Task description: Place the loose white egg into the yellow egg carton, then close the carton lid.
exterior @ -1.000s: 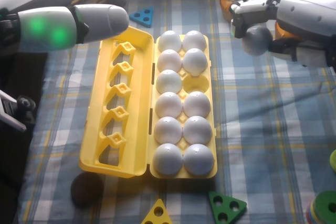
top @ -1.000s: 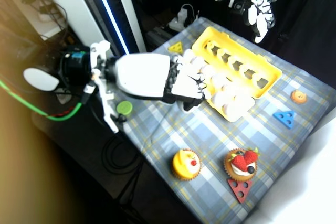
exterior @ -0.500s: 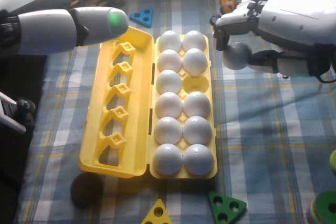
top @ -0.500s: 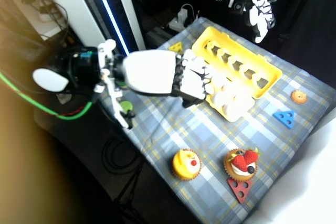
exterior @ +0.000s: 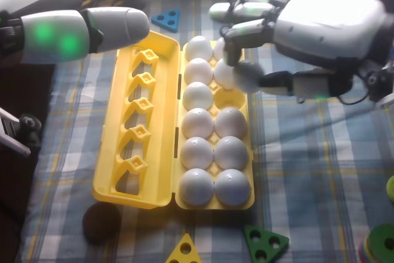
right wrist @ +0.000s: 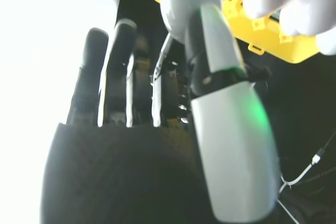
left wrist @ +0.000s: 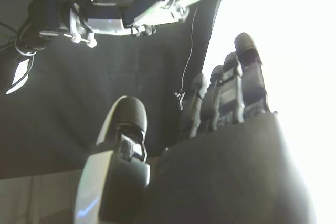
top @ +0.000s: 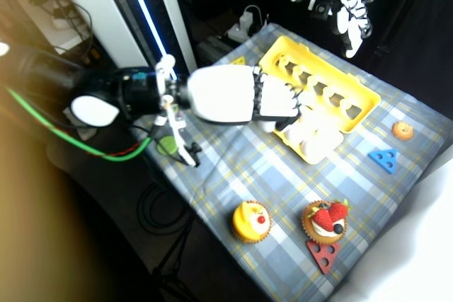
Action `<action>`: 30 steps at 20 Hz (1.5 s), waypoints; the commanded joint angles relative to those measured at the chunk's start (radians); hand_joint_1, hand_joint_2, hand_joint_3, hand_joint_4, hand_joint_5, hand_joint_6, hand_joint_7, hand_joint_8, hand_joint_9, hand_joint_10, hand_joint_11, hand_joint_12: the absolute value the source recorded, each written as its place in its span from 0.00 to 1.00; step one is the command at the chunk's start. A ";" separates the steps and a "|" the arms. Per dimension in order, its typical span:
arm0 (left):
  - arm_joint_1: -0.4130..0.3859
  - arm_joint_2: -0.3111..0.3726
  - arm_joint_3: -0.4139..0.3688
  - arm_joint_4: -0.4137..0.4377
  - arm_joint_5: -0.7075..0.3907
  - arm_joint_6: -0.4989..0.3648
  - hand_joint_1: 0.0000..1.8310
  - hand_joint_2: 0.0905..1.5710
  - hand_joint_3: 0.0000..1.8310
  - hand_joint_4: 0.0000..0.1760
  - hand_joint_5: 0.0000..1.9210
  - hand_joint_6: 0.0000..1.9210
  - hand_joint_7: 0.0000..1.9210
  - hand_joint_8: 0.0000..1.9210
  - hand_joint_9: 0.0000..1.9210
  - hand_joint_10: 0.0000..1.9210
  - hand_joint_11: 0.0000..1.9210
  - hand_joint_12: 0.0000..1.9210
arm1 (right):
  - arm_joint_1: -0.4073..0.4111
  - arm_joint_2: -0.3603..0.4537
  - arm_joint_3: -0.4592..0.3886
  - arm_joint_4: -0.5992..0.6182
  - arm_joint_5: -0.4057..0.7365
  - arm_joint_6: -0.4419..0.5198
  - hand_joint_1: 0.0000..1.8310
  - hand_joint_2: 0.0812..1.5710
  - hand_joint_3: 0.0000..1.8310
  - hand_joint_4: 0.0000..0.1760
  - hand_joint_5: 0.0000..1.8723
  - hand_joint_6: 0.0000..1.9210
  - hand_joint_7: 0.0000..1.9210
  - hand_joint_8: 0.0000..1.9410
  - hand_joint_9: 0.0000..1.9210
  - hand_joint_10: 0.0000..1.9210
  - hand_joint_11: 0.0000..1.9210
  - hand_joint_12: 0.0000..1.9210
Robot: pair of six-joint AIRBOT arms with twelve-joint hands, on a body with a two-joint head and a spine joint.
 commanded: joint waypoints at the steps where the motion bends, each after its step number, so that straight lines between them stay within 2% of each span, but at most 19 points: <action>1: -0.009 -0.005 0.005 -0.031 -0.119 -0.004 0.16 0.86 0.00 0.03 0.05 0.00 0.01 0.00 0.04 0.00 0.00 0.32 | 0.017 -0.002 0.006 0.010 0.117 0.008 0.61 0.83 0.00 0.00 0.34 0.73 0.33 0.86 0.27 0.77 0.18 0.92; 2: -0.009 -0.006 0.006 -0.032 -0.119 -0.004 0.15 0.86 0.00 0.00 0.05 0.00 0.01 0.00 0.04 0.00 0.00 0.32 | 0.017 -0.017 0.013 0.009 0.117 0.014 0.61 0.83 0.00 0.00 0.31 0.78 0.36 0.81 0.33 0.68 0.25 0.85; 3: -0.009 -0.007 0.007 -0.032 -0.119 -0.004 0.15 0.86 0.00 0.01 0.04 0.00 0.01 0.00 0.04 0.00 0.00 0.32 | 0.017 -0.022 0.019 0.009 0.117 0.014 0.56 0.86 0.00 0.00 0.28 0.85 0.25 0.52 0.28 0.55 0.20 0.80; 4: -0.009 -0.008 0.008 -0.032 -0.119 -0.004 0.15 0.86 0.00 0.03 0.04 0.00 0.01 0.00 0.04 0.00 0.00 0.31 | 0.017 -0.022 0.026 0.009 0.116 0.019 0.65 0.80 0.00 0.00 0.16 0.45 0.21 0.28 0.22 0.45 0.05 0.80; 5: -0.009 -0.010 0.009 -0.033 -0.119 -0.004 0.16 0.86 0.00 0.05 0.04 0.00 0.01 0.00 0.04 0.00 0.00 0.31 | 0.017 -0.030 0.037 0.008 0.116 0.022 0.56 0.73 0.00 0.02 0.06 0.18 0.13 0.09 0.10 0.24 0.01 0.55; 6: -0.009 -0.010 0.010 -0.033 -0.119 -0.004 0.15 0.87 0.00 0.04 0.04 0.00 0.01 0.00 0.04 0.00 0.00 0.29 | 0.017 -0.037 0.045 0.009 0.115 0.022 0.42 0.65 0.00 0.62 0.01 0.04 0.04 0.02 0.03 0.06 0.00 0.15; 8: -0.009 -0.011 0.010 -0.033 -0.119 -0.004 0.15 0.87 0.00 0.02 0.04 0.00 0.01 0.00 0.04 0.00 0.00 0.32 | 0.017 -0.048 0.067 0.006 0.109 0.069 0.36 0.62 0.00 0.83 0.00 0.00 0.00 0.00 0.00 0.00 0.00 0.01; 9: -0.009 -0.012 0.010 -0.033 -0.120 -0.004 0.13 0.87 0.00 0.03 0.04 0.00 0.01 0.00 0.04 0.00 0.00 0.33 | 0.017 -0.049 0.075 0.000 0.108 0.097 0.31 0.67 0.01 0.36 0.00 0.00 0.00 0.00 0.00 0.00 0.00 0.00; 10: -0.008 -0.012 0.010 -0.035 -0.121 -0.004 0.13 0.87 0.00 0.09 0.04 0.00 0.00 0.00 0.03 0.00 0.00 0.33 | 0.014 -0.044 0.074 0.000 0.108 0.097 0.32 0.72 0.02 0.07 0.00 0.00 0.00 0.00 0.00 0.00 0.00 0.00; 12: -0.005 -0.011 0.009 -0.040 -0.125 -0.004 0.14 0.86 0.00 0.19 0.03 0.00 0.00 0.00 0.02 0.00 0.00 0.25 | 0.012 -0.019 0.061 -0.001 0.108 0.097 0.28 0.81 0.02 0.00 0.00 0.00 0.00 0.00 0.00 0.00 0.00 0.00; 16: 0.018 0.012 -0.007 -0.061 -0.159 -0.004 0.14 0.86 0.00 0.19 0.03 0.00 0.00 0.00 0.02 0.00 0.00 0.25 | 0.012 0.098 -0.028 -0.001 0.134 0.030 0.28 0.81 0.02 0.00 0.00 0.00 0.00 0.00 0.00 0.00 0.00 0.00; 17: 0.029 0.023 -0.014 -0.072 -0.175 -0.004 0.19 0.87 0.00 0.00 0.03 0.00 0.05 0.01 0.07 0.02 0.00 0.48 | 0.012 0.135 -0.069 0.004 0.137 -0.021 0.14 0.75 0.00 0.21 0.00 0.00 0.00 0.00 0.00 0.00 0.01 0.00; 18: 0.039 0.032 -0.019 -0.081 -0.188 -0.004 0.18 0.87 0.00 0.05 0.03 0.00 0.07 0.01 0.09 0.02 0.00 0.54 | 0.012 0.163 -0.101 0.010 0.137 -0.064 0.23 0.76 0.00 0.41 0.00 0.00 0.00 0.00 0.00 0.00 0.00 0.00; 19: 0.051 0.041 -0.025 -0.093 -0.203 -0.004 0.15 0.87 0.00 0.13 0.02 0.00 0.07 0.00 0.09 0.02 0.00 0.55 | 0.011 0.193 -0.126 0.011 0.139 -0.091 0.26 0.76 0.00 0.40 0.00 0.00 0.00 0.00 0.00 0.00 0.00 0.00; 20: 0.064 0.051 -0.030 -0.105 -0.219 -0.004 0.16 0.88 0.00 0.00 0.01 0.00 0.07 0.00 0.10 0.02 0.00 0.61 | 0.003 0.217 -0.146 0.012 0.142 -0.108 0.26 0.75 0.00 0.54 0.00 0.00 0.00 0.00 0.00 0.00 0.00 0.00; 21: 0.080 0.062 -0.035 -0.122 -0.235 -0.006 0.17 0.88 0.00 0.00 0.01 0.00 0.06 0.00 0.10 0.02 0.00 0.65 | -0.011 0.249 -0.169 0.012 0.149 -0.115 0.23 0.76 0.00 0.44 0.00 0.00 0.00 0.00 0.00 0.00 0.01 0.00; 26: 0.123 0.094 -0.027 -0.146 -0.251 -0.086 0.02 0.90 0.00 0.00 0.00 0.00 0.01 0.00 0.06 0.01 0.00 0.67 | -0.095 0.393 -0.294 0.092 0.178 -0.304 0.27 0.75 0.00 0.49 0.00 0.00 0.00 0.00 0.00 0.00 0.00 0.00; 27: 0.133 0.101 -0.027 -0.149 -0.248 -0.100 0.00 0.89 0.00 0.00 0.00 0.00 0.01 0.00 0.07 0.02 0.00 0.71 | -0.113 0.415 -0.310 0.095 0.185 -0.314 0.27 0.76 0.00 0.22 0.00 0.00 0.00 0.00 0.00 0.00 0.00 0.00; 30: 0.172 0.117 -0.022 -0.169 -0.229 -0.135 0.00 0.89 0.00 0.00 0.00 0.00 0.01 0.00 0.07 0.02 0.00 0.72 | -0.156 0.468 -0.346 0.100 0.195 -0.330 0.27 0.76 0.00 0.15 0.00 0.00 0.00 0.00 0.00 0.00 0.00 0.00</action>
